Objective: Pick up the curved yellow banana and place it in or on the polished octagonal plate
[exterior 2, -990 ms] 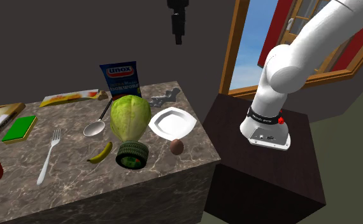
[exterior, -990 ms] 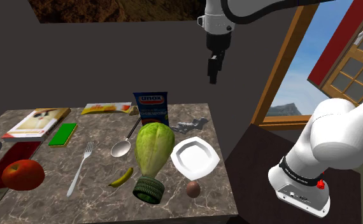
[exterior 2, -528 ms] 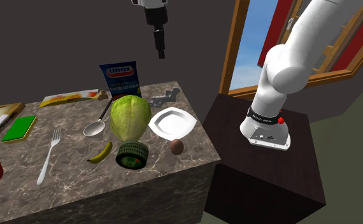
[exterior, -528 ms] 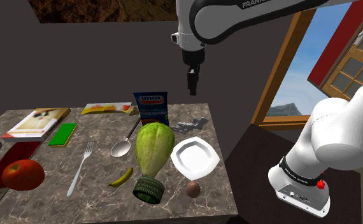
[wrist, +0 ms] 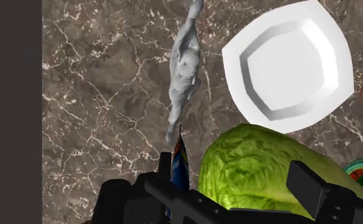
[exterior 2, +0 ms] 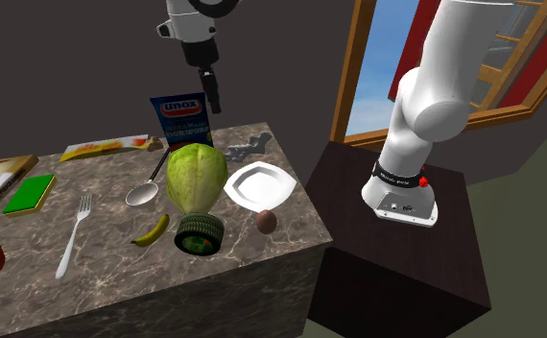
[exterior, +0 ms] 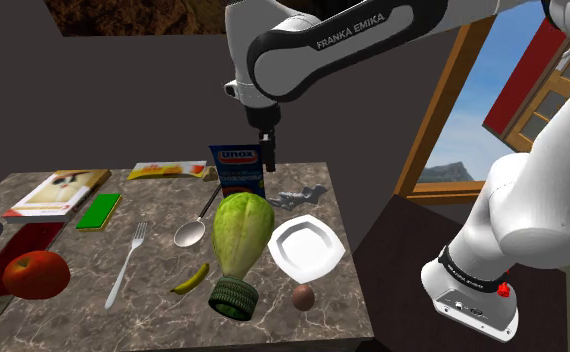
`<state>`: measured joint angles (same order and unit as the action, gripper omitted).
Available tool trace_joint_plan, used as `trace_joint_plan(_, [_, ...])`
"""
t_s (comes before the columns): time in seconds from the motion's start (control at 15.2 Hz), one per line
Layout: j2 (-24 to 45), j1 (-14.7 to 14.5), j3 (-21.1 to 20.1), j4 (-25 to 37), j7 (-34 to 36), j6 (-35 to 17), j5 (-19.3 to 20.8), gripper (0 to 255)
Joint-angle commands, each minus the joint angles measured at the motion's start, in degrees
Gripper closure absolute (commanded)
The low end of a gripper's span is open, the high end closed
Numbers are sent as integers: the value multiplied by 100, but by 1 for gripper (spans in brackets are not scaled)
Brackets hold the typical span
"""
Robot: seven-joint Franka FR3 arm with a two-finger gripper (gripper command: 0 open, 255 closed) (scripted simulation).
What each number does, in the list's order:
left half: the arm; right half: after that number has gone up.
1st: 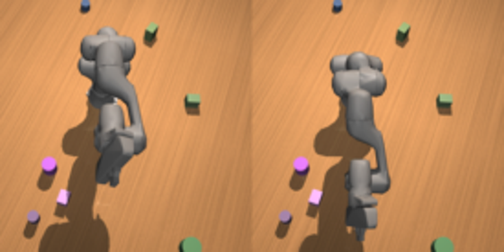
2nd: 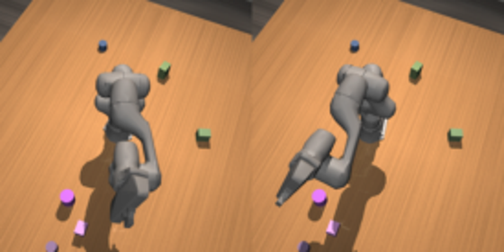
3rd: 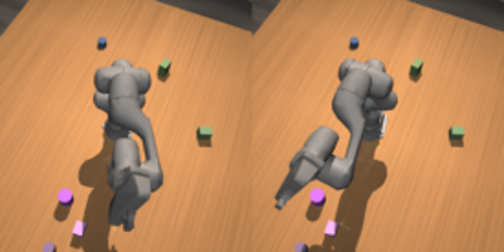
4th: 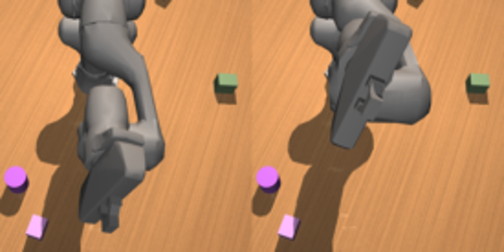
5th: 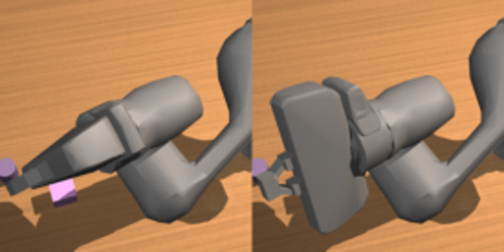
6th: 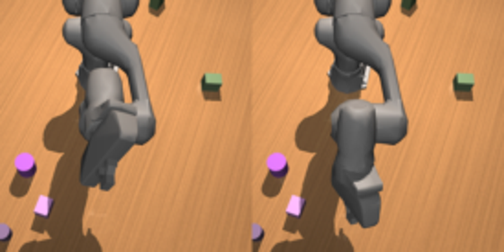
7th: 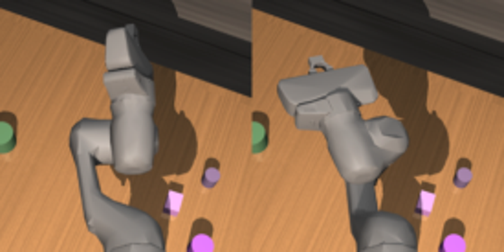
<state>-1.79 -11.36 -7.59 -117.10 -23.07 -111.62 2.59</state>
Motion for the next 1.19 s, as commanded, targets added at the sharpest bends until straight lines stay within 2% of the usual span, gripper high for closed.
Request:
trace_joint_plan(0.0, [361,-99,-98,171,-139,-172,9,0])
trace_joint_plan(0.53, [1670,-477,-462,1117,-700,-438,146,0])
trace_joint_plan(1.12, [3054,-967,-895,2279,-1263,-513,470,0])
